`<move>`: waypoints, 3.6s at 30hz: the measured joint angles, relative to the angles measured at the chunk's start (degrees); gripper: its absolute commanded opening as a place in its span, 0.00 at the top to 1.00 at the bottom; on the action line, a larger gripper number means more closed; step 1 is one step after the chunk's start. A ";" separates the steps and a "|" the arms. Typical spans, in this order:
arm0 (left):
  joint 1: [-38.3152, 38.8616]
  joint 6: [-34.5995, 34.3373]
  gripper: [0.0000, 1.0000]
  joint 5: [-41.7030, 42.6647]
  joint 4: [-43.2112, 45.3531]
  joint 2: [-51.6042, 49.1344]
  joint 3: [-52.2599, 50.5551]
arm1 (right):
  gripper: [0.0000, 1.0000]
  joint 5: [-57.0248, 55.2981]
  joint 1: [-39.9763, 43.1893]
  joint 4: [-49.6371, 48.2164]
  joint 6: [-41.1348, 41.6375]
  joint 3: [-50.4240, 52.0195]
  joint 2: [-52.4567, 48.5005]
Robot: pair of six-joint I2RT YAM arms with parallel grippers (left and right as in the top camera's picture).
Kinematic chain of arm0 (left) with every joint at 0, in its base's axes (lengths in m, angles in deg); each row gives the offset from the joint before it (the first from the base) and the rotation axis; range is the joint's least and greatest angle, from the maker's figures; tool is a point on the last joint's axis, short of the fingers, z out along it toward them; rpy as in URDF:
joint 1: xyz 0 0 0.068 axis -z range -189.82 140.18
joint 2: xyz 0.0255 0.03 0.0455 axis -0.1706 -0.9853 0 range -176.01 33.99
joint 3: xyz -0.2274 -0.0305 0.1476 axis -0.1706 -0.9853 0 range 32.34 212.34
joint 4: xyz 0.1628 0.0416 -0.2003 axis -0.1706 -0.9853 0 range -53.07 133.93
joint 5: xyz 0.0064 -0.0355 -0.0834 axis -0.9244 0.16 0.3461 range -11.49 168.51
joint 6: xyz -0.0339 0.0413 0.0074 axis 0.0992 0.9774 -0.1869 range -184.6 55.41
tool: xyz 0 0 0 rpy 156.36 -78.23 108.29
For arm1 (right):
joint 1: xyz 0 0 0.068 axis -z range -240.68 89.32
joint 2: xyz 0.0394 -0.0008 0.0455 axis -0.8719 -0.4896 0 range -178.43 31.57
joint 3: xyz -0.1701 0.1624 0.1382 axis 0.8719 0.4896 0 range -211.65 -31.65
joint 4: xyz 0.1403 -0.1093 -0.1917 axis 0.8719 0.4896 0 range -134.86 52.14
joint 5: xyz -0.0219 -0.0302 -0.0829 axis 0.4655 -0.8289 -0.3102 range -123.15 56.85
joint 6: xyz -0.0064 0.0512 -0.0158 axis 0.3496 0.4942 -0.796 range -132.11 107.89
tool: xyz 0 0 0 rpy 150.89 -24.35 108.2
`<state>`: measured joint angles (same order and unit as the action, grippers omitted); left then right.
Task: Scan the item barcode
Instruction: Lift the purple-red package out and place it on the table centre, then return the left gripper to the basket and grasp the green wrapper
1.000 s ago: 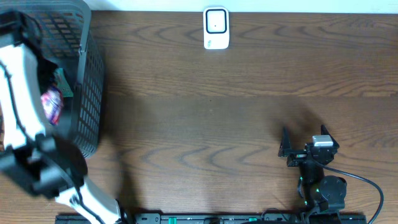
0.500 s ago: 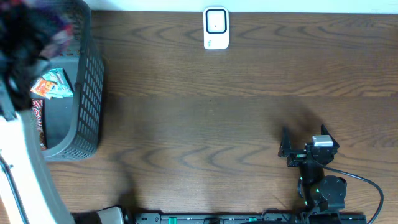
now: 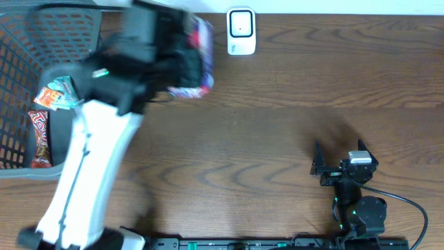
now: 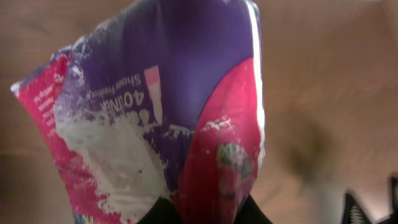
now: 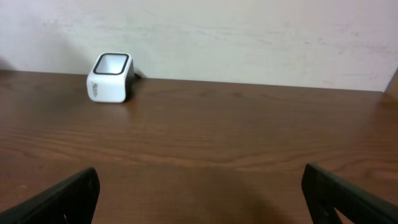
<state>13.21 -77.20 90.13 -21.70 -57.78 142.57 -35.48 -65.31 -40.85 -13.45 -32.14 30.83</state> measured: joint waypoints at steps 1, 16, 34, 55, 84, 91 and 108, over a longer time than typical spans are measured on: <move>1.75 0.17 0.93 -0.24 -0.98 -1.68 -0.15 | 0.01 0.00 0.00 0.00 0.00 0.00 0.00; 16.09 0.66 0.87 -1.29 -4.22 -23.91 -0.63 | 0.01 0.00 0.00 -0.02 0.00 0.00 0.00; 15.89 -0.13 0.01 -4.55 0.13 -28.02 -0.79 | 0.01 0.00 0.00 -0.02 0.00 0.00 0.00; 4.57 -2.43 0.02 -11.58 5.22 -13.97 2.01 | 0.01 -0.02 0.00 -0.02 0.00 0.00 0.00; -46.34 -8.68 0.02 -12.72 5.92 -13.25 0.57 | 0.01 0.00 0.00 -0.02 0.00 0.00 0.00; -46.27 -9.42 0.02 -19.12 7.80 -23.89 0.02 | 0.01 0.00 0.00 -0.02 0.00 0.00 0.00; -46.27 4.44 0.09 -21.84 20.90 -37.57 -0.07 | 0.01 0.00 0.00 -0.02 0.00 0.00 0.00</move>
<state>-33.06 -72.76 68.29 -0.80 -95.35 142.51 -35.48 -65.31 -40.87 -13.45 -32.14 30.83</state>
